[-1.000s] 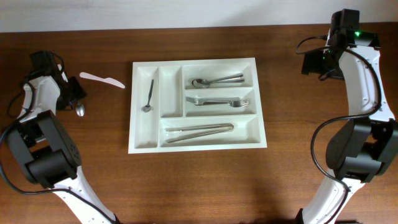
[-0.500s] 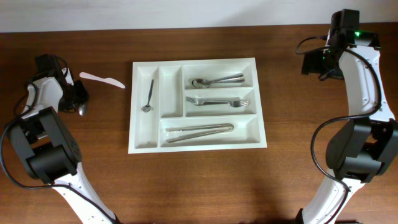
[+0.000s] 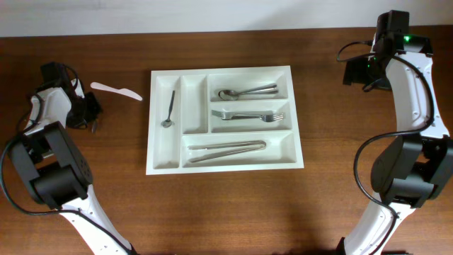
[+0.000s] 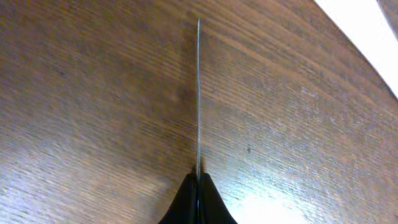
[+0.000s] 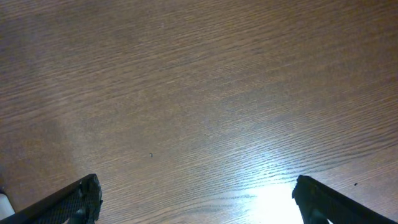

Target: Pack container

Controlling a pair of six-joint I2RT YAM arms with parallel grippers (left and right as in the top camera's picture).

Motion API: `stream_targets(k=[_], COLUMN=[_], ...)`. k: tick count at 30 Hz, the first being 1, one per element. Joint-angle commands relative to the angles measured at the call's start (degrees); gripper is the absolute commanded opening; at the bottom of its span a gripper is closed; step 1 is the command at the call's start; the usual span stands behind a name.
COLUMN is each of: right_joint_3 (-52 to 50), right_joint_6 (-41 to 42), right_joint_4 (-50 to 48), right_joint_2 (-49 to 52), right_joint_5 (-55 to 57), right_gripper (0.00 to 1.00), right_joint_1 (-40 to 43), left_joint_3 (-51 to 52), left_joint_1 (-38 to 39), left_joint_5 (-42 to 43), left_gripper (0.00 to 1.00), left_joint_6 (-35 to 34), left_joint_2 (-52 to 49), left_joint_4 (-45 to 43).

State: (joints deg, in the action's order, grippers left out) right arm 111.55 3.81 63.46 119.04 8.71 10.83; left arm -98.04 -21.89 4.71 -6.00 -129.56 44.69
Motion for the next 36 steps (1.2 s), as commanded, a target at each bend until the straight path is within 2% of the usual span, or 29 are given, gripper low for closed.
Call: stream_targets(k=[1,7,13,19,24,29,36], right_joint_3=[0.5,0.5,0.5,0.5,0.5,0.5,0.5], right_joint_6=[-0.4,-0.4,-0.4,-0.4,-0.4,-0.4,-0.4], right_joint_4=[0.0,0.0,0.0,0.0,0.0,0.0,0.0], right_joint_2=[-1.1,-1.1,-1.1,-1.1,-1.1,-1.1,-1.1], right_joint_5=[-0.1,-0.1,-0.1,-0.1,-0.1,-0.1,-0.1], right_gripper=[0.99,0.99,0.99,0.99,0.99,0.99,0.99], right_joint_1=[-0.3,-0.3,-0.3,-0.3,-0.3,-0.3,-0.3], left_joint_3=[-3.5,-9.7,-10.7,-10.6,-10.5,-9.4,-3.1], left_joint_1=[0.6,5.0,12.0,19.8,24.6,25.9,26.5], left_joint_5=[3.5,2.4,2.1,1.1,-4.9,-5.6,-4.5], left_gripper=[0.02,0.02,0.02,0.02,0.02,0.02,0.02], left_joint_6=[-0.8,0.5,0.5,-0.6,-3.5,-6.6,-6.8], left_joint_2=[-0.7,4.3,10.6,11.0,11.0,10.9,8.6], left_joint_4=[4.6,9.3,10.7,14.6,15.1,15.1,14.0])
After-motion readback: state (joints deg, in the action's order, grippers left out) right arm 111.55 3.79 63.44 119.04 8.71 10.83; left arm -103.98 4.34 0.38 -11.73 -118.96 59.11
